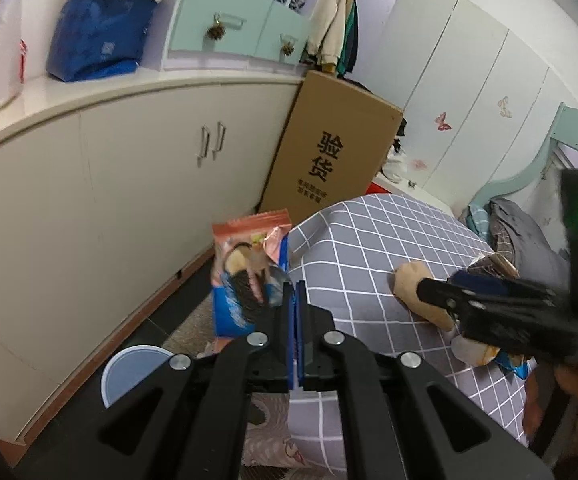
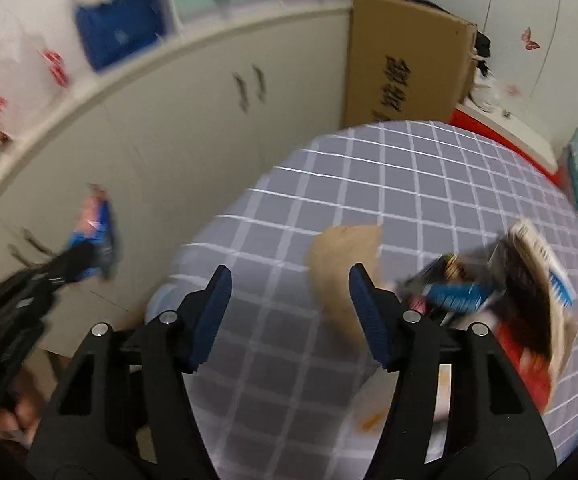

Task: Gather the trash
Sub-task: 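Grasp the tan paper bag with the right gripper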

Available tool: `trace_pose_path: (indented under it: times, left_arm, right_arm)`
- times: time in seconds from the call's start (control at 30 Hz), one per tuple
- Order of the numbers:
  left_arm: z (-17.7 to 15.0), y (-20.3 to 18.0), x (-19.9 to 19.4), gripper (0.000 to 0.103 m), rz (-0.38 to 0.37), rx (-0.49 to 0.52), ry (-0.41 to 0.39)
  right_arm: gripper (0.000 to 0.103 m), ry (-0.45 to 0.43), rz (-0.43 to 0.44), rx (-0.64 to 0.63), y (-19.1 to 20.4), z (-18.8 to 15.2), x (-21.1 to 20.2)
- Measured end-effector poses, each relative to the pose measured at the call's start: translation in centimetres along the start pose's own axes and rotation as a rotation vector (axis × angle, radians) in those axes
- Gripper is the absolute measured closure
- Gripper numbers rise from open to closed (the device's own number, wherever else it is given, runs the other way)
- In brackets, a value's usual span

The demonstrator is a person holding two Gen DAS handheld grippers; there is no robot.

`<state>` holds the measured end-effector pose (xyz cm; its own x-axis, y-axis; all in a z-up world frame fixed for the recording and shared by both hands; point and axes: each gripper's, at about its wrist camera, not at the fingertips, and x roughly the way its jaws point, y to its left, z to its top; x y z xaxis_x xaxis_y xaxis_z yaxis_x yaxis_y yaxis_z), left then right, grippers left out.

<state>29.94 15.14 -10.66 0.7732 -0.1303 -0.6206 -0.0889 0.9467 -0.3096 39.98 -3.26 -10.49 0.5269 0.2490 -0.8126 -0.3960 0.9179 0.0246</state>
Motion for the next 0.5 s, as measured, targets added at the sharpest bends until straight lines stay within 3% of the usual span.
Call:
trace_pose_path:
  times: [0.17,0.27,0.3,0.33,0.4,0.5]
  left_arm:
    - [0.1,0.9,1.7,0.102,-0.037,0.001,0.024]
    - [0.1,1.3,2.1,0.102,-0.056,0.01,0.032]
    - [-0.2,1.4,2.0,0.102,-0.06,0.012,0.033]
    - [-0.3,1.6,2.0,0.102,-0.066,0.011,0.035]
    - [-0.5,2.2,2.0,0.102,-0.075,0.012,0.039]
    - [-0.8,3.3,1.9,0.102,-0.071,0.003,0.04]
  right_arm:
    - [0.046,0.126,-0.066,-0.04,0.2,1.5,3.8]
    - [0.072,0.168,-0.083,-0.039,0.3,1.5,5.4]
    - [0.073,0.176,-0.094,-0.036,0.1,1.5,5.9]
    - [0.075,0.163,-0.09,-0.033,0.0,1.5,5.9]
    - [0.095,0.157,-0.084,-0.027,0.1,1.6,6.0]
    - [0.096,0.088,-0.088,-0.041,1.4,1.9,5.2]
